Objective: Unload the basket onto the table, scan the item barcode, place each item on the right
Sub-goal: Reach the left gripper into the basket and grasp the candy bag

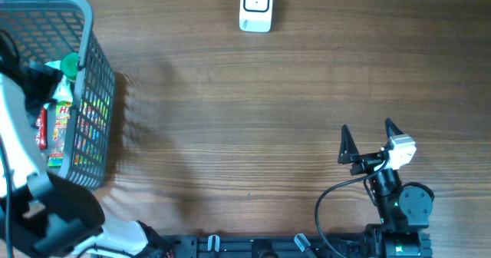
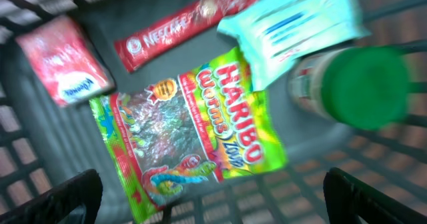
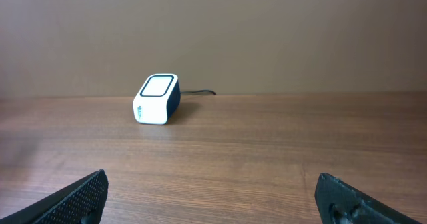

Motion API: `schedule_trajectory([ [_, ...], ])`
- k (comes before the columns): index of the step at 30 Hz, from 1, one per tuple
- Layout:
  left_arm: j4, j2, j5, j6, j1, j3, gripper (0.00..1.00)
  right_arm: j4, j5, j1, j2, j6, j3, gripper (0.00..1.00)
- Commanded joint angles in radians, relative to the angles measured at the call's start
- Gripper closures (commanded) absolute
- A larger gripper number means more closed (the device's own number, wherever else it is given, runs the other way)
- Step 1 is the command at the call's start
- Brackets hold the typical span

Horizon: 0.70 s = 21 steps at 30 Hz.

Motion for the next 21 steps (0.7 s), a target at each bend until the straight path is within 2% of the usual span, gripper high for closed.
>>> schedule_trajectory([
  [1, 0.066, 0.057, 0.002, -0.029, 0.005, -0.110, 0.00, 0.003, 0.010, 0.005, 0.002, -0.009, -0.001, 0.00],
  [14, 0.364, 0.095, 0.002, -0.056, 0.010, -0.448, 0.01, 0.003, 0.010, 0.005, 0.002, -0.009, -0.001, 0.00],
  [15, 0.382, 0.095, 0.002, -0.056, 0.010, -0.472, 0.08, 0.003, 0.010, 0.005, 0.002, -0.009, -0.001, 0.00],
  [20, 0.415, 0.092, 0.001, -0.055, 0.010, -0.506, 0.89, 0.003, 0.010, 0.005, 0.002, -0.009, -0.001, 0.00],
  [21, 0.414, 0.089, 0.001, -0.055, 0.010, -0.501, 0.96, 0.003, 0.010, 0.005, 0.002, -0.009, -0.001, 0.00],
])
